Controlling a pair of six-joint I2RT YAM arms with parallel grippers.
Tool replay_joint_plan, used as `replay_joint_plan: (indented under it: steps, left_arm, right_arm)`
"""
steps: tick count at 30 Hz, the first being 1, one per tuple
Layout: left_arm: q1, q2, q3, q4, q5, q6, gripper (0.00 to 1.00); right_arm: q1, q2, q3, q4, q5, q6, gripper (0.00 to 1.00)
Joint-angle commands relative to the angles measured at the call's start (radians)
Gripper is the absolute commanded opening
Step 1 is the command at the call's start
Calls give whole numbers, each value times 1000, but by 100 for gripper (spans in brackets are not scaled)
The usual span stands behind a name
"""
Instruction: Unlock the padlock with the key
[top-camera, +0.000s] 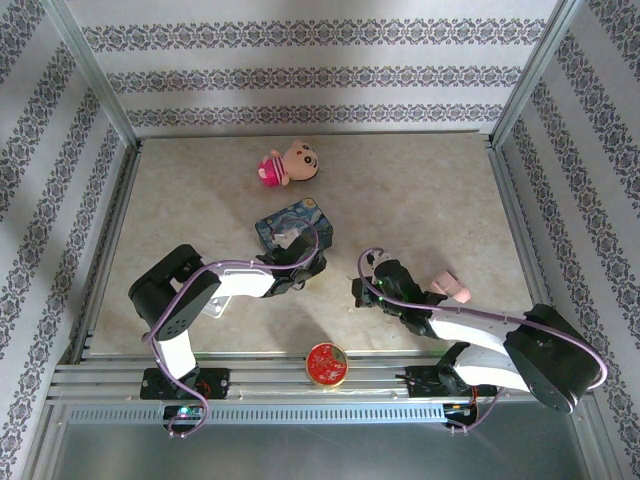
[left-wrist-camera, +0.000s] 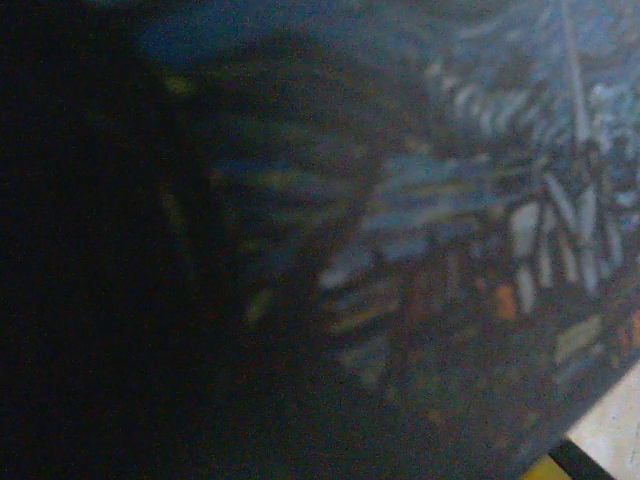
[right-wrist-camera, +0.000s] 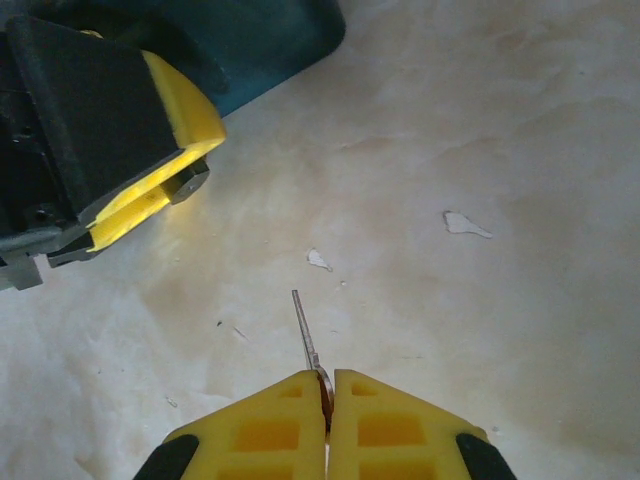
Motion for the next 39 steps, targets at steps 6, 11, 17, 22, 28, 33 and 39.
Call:
replay_joint_plan:
  steps: [6, 11, 17, 22, 28, 33, 39]
  left_arm:
    - [-14, 12, -25, 40, 60, -39, 0]
    - [-13, 15, -16, 52, 80, -40, 0]
    - [-13, 18, -18, 72, 85, -44, 0]
    - [-11, 17, -25, 85, 86, -58, 0]
    - [-8, 12, -30, 101, 97, -72, 0]
    - [17, 10, -42, 111, 164, -114, 0]
    - [71, 7, -40, 77, 303, -159, 0]
  right_arm:
    - [21, 17, -35, 130, 61, 19, 0]
    - [39, 40, -36, 160, 59, 27, 0]
    - [86, 98, -18, 211, 82, 36, 0]
    - [111, 194, 10, 303, 78, 50, 0]
    - [137, 273, 16, 420, 116, 44, 0]
    - [137, 311, -9, 529, 136, 49, 0]
    - [120, 328, 3, 539, 77, 43, 0]
